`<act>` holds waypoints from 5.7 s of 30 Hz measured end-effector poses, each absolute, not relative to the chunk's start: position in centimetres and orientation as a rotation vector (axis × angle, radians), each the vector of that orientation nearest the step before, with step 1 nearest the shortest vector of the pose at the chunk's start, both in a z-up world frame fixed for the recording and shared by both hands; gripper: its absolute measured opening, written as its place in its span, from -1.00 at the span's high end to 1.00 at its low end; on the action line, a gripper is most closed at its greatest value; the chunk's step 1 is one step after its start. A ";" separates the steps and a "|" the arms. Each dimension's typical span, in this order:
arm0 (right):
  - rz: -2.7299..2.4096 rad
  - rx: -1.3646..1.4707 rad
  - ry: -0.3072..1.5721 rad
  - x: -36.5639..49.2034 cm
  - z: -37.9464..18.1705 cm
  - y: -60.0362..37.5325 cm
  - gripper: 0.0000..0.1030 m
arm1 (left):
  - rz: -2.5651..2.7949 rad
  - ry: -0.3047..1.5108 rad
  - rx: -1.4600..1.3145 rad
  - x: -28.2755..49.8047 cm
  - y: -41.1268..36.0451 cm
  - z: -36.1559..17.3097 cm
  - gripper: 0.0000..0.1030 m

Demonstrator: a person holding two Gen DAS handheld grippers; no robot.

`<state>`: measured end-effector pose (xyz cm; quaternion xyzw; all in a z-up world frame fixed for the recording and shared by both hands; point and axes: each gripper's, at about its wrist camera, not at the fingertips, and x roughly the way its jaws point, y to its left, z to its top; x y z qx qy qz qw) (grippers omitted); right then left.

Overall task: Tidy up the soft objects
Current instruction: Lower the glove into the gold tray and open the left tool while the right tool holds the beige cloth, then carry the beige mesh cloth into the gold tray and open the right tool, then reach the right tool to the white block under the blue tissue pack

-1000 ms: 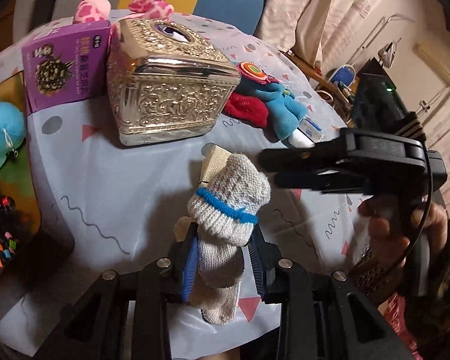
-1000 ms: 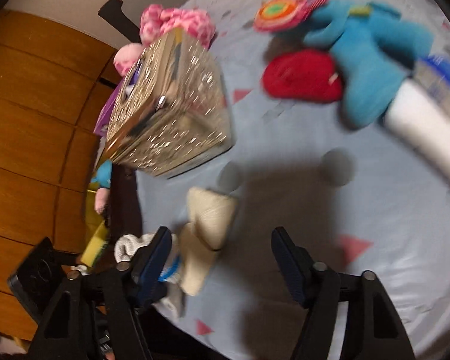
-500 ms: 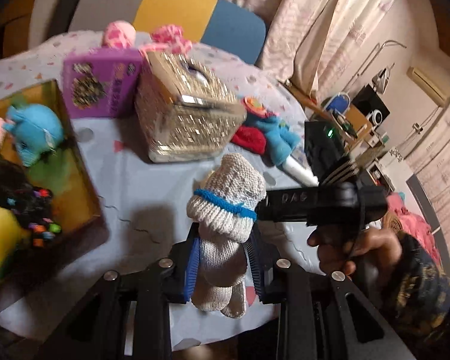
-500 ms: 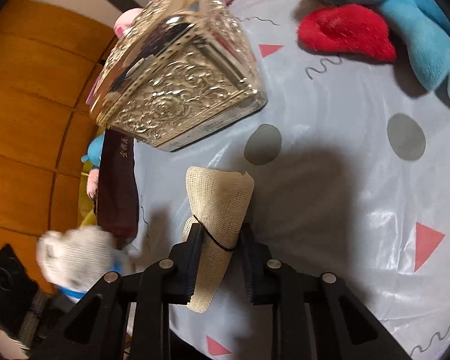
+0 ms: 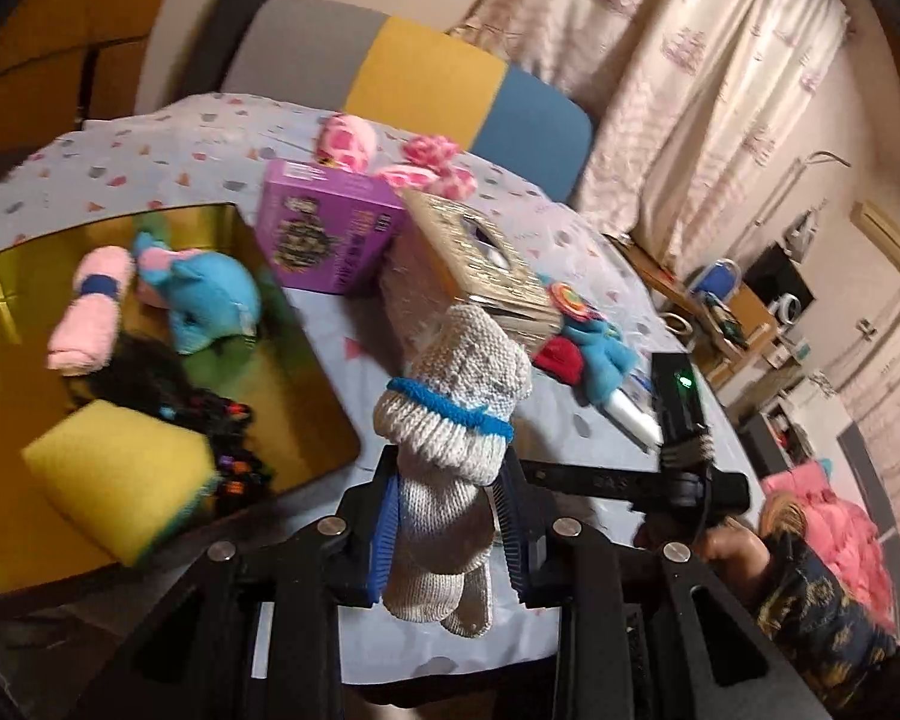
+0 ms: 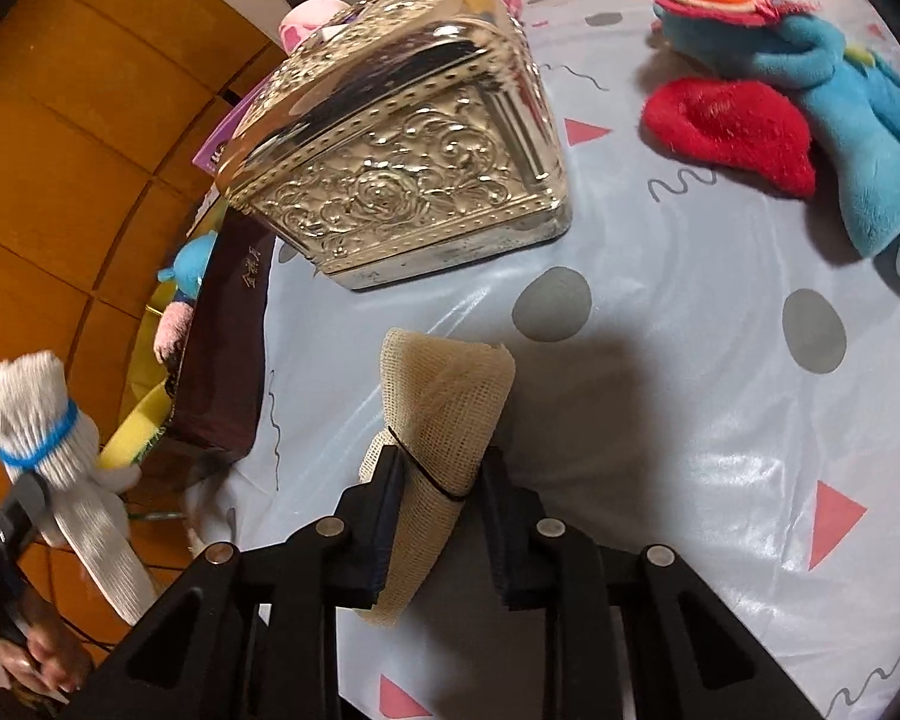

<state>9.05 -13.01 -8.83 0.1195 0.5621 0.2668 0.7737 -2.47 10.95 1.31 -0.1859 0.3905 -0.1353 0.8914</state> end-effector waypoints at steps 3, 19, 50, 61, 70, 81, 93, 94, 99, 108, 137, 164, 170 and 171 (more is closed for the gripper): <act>0.571 0.211 1.201 8.9 -8.7 -12.3 0.54 | -0.221 0.816 -0.388 -2.4 12.0 1.3 0.41; 0.558 0.137 1.172 8.3 -8.3 -11.4 0.52 | 0.125 0.812 -0.399 -2.5 22.1 1.1 0.41; 0.532 0.084 1.168 8.2 -8.1 -10.6 0.48 | 0.431 0.910 -0.375 8.3 35.3 -2.9 -0.16; 0.532 0.067 1.158 8.1 -8.0 -10.4 0.47 | 0.373 0.777 -0.315 1.4 28.1 0.1 -0.23; 0.505 0.080 1.124 7.3 -7.7 -10.0 0.50 | 0.321 0.772 -0.263 -1.4 22.8 0.1 -0.33; 0.517 0.104 1.080 6.9 -5.5 -9.7 0.62 | 0.297 0.771 -0.260 -2.6 21.2 0.3 -0.36; 0.635 0.047 0.956 6.9 0.8 -7.3 0.66 | 0.311 0.771 -0.306 -3.9 22.4 -0.3 -0.36; 0.656 0.040 0.942 6.8 1.5 -6.8 0.66 | 0.316 0.768 -0.314 -4.0 22.7 -0.2 -0.36; 0.852 0.009 0.893 6.6 4.3 -1.6 0.66 | 0.370 0.746 -0.363 -5.4 24.9 0.0 -0.36; 1.088 -0.046 0.975 6.2 0.8 9.7 0.65 | 0.445 0.740 -0.392 -7.6 27.6 -0.3 -0.36; 0.772 -0.016 0.935 5.8 0.5 -0.1 0.34 | 0.252 0.763 -0.236 -5.5 20.3 0.8 -0.37; -0.065 0.427 0.786 10.8 0.1 -33.1 0.34 | -0.045 0.821 0.018 -0.7 7.9 1.2 -0.37; -0.092 0.543 0.758 10.0 0.0 -35.2 0.34 | -0.158 0.817 0.061 0.8 3.9 1.6 -0.37; -0.088 0.547 0.757 10.1 0.0 -35.2 0.34 | -0.186 0.820 0.065 1.1 3.0 1.6 -0.37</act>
